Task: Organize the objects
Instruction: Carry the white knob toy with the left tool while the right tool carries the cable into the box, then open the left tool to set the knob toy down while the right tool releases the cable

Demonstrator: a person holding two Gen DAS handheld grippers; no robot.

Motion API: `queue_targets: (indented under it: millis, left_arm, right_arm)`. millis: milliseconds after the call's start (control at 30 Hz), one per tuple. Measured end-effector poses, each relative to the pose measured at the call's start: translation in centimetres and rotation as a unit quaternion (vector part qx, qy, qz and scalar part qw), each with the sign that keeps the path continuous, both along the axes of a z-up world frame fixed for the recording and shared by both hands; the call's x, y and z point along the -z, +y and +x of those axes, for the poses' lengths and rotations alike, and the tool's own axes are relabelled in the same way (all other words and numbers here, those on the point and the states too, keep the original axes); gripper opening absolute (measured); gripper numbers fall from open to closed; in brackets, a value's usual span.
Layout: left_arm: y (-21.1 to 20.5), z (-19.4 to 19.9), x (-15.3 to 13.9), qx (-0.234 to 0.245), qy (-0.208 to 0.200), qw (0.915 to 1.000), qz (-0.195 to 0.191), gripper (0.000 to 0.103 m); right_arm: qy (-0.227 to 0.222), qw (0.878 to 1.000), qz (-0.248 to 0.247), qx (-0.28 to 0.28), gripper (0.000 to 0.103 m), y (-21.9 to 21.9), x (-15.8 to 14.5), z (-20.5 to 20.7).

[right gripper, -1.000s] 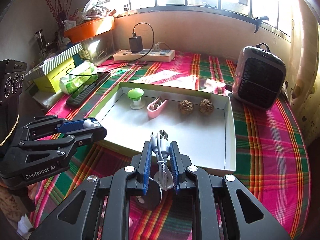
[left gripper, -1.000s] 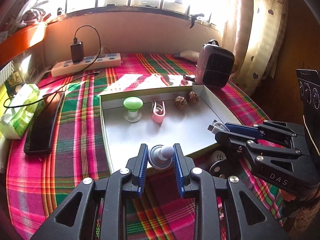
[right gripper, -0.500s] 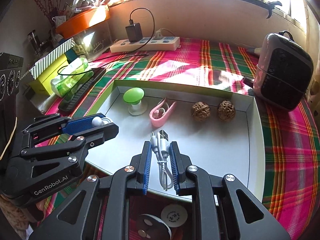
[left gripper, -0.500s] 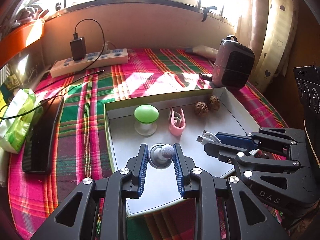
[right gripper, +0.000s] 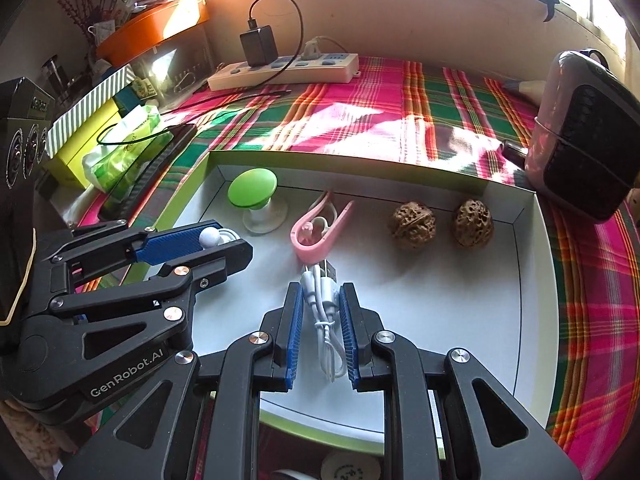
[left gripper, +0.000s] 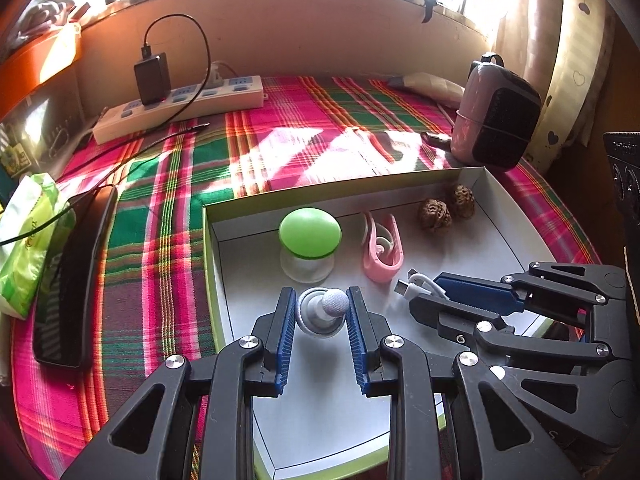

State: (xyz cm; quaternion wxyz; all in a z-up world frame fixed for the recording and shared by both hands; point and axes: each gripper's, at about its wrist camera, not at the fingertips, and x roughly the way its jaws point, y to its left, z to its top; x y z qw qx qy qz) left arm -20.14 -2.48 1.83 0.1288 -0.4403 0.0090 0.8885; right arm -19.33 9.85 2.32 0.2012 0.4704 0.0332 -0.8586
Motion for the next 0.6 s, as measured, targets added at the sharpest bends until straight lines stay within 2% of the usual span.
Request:
queue_targets:
  millis: [600]
  left_arm:
    - [0.31,-0.53,0.26,0.0,-0.003,0.9999,-0.016,0.024]
  right_arm:
    - [-0.004,1.0,-0.006,-0.001,0.02,-0.2,0.16,-0.1]
